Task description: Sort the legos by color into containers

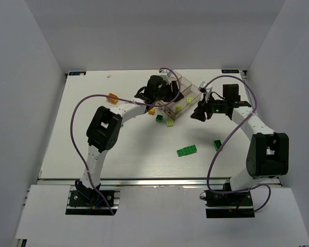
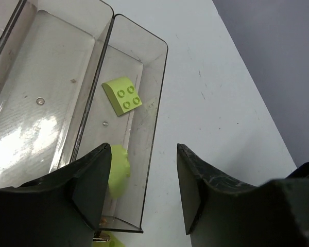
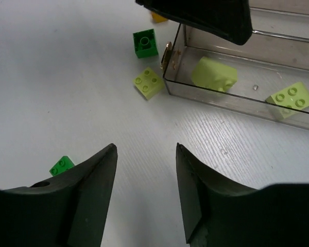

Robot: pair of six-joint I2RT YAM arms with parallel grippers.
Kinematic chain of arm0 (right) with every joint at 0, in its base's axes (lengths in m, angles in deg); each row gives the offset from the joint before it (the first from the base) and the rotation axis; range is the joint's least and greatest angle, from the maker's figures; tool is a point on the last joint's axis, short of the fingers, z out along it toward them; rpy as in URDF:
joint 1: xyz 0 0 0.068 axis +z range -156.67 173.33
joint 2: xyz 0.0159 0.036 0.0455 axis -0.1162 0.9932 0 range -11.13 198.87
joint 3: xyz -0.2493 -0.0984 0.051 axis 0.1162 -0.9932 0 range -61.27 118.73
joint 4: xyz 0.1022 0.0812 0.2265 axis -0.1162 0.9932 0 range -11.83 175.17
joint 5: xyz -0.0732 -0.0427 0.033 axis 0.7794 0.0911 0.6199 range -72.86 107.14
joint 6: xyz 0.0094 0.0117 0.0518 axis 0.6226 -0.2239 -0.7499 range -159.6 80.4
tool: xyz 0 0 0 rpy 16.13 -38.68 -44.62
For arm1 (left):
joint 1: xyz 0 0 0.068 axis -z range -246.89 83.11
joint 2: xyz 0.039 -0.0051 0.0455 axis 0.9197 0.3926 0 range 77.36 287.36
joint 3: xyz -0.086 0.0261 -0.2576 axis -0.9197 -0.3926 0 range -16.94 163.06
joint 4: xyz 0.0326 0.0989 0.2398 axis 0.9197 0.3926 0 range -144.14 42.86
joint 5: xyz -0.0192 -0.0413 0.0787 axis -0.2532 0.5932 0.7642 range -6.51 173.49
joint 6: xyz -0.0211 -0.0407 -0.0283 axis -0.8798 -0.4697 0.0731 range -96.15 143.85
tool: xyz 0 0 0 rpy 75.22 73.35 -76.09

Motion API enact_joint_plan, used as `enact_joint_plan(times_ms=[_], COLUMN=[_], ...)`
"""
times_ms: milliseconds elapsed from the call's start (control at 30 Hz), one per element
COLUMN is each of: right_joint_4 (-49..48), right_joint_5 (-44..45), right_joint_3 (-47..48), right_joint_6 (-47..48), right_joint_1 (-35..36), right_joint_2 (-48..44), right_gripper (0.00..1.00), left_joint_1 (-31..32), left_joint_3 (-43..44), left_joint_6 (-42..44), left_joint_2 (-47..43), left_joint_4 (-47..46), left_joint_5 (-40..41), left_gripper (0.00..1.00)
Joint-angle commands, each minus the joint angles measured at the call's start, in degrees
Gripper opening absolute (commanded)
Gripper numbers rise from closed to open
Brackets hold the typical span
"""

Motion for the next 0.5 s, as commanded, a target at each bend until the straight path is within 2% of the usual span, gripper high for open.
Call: enact_joint_plan(times_ms=[0, 67, 133, 167, 200, 233, 300, 333, 400, 433, 467], right_joint_4=[3.48, 4.79, 8.39, 10.15, 15.04, 17.87, 22.10, 26.03, 30.79, 32.99, 32.58], right_joint_5=[-4.81, -7.26, -12.16, -14.19, -16.13, -18.76, -18.53, -15.82, -13.17, -11.51, -10.27], right_joint_3=[2.36, 2.71, 2.71, 2.37, 2.10, 1.75, 1.83, 2.62, 6.64, 7.80, 8.59], right_joint_6=[6.97, 10.39, 20.30, 25.13, 31.09, 44.81, 55.10, 61.67, 66.99, 68.32, 67.29], right_joint_1=[-0.22, -0.14, -0.05, -0.05, 0.04, 0.21, 2.05, 4.58, 7.14, 9.51, 10.75], right_joint_2=[-1.78, -2.04, -2.48, -2.83, -3.01, -2.93, -1.97, -1.09, 2.50, 3.57, 4.97], right_gripper=[0.56, 0.58, 0.84, 0.89, 0.89, 0.89, 0.89, 0.89, 0.89, 0.89, 0.90], left_joint_1=[0.13, 0.13, 0.04, 0.04, -0.39, -0.75, -1.97, -2.50, -4.17, -4.70, -5.14], left_joint_3=[1.75, 1.75, 1.31, 0.70, -0.17, -2.97, -7.02, -11.82, -16.86, -19.41, -24.48], left_joint_6=[2.05, 2.93, 4.86, 6.26, 6.62, 6.97, 7.42, 7.42, 6.72, 6.28, 5.67], left_joint_2=[-1.91, -3.40, -6.20, -7.52, -9.02, -10.77, -16.90, -19.20, -26.82, -29.48, -32.21], left_joint_4=[1.62, 2.76, 4.95, 5.65, 6.36, 7.32, 9.25, 10.13, 11.37, 12.77, 13.56], left_joint_5=[1.40, 2.63, 4.90, 5.70, 6.40, 7.19, 8.60, 9.30, 11.76, 12.99, 17.79], left_gripper=[0.63, 0.62, 0.51, 0.44, 0.37, 0.25, 0.22, 0.23, 0.34, 0.42, 0.59])
